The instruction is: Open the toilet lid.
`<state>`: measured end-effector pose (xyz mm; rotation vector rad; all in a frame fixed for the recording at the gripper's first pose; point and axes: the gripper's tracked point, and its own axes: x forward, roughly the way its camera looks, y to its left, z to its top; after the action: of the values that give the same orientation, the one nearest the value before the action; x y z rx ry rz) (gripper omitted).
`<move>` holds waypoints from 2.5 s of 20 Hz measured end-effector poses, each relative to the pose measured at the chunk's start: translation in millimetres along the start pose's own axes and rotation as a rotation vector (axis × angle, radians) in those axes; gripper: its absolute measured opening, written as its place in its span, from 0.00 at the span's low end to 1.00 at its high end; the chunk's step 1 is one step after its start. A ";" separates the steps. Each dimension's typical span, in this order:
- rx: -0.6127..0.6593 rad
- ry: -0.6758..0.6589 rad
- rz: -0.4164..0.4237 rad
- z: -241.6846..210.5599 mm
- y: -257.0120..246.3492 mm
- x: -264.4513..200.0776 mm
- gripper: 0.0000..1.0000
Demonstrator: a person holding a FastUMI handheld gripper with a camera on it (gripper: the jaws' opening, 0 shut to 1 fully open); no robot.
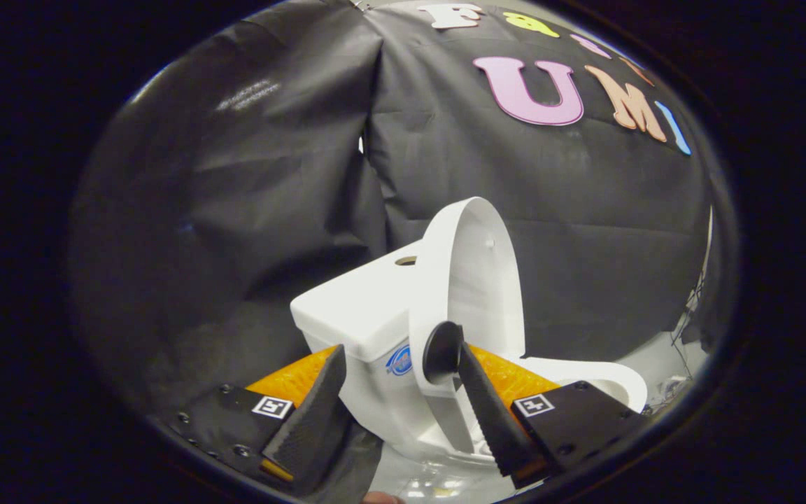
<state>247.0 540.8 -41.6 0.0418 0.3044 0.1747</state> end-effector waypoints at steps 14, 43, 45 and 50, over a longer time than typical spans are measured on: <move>-0.034 -0.104 0.093 41.5 6.7 -68.6 0.99; 0.065 -0.138 -0.089 35.6 -167.7 -133.3 0.99; 0.064 -0.148 -0.094 35.6 -175.2 -135.6 0.99; 0.071 -0.148 -0.109 27.6 -192.0 -137.6 0.99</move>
<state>157.8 327.0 12.3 0.1076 0.1643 0.0518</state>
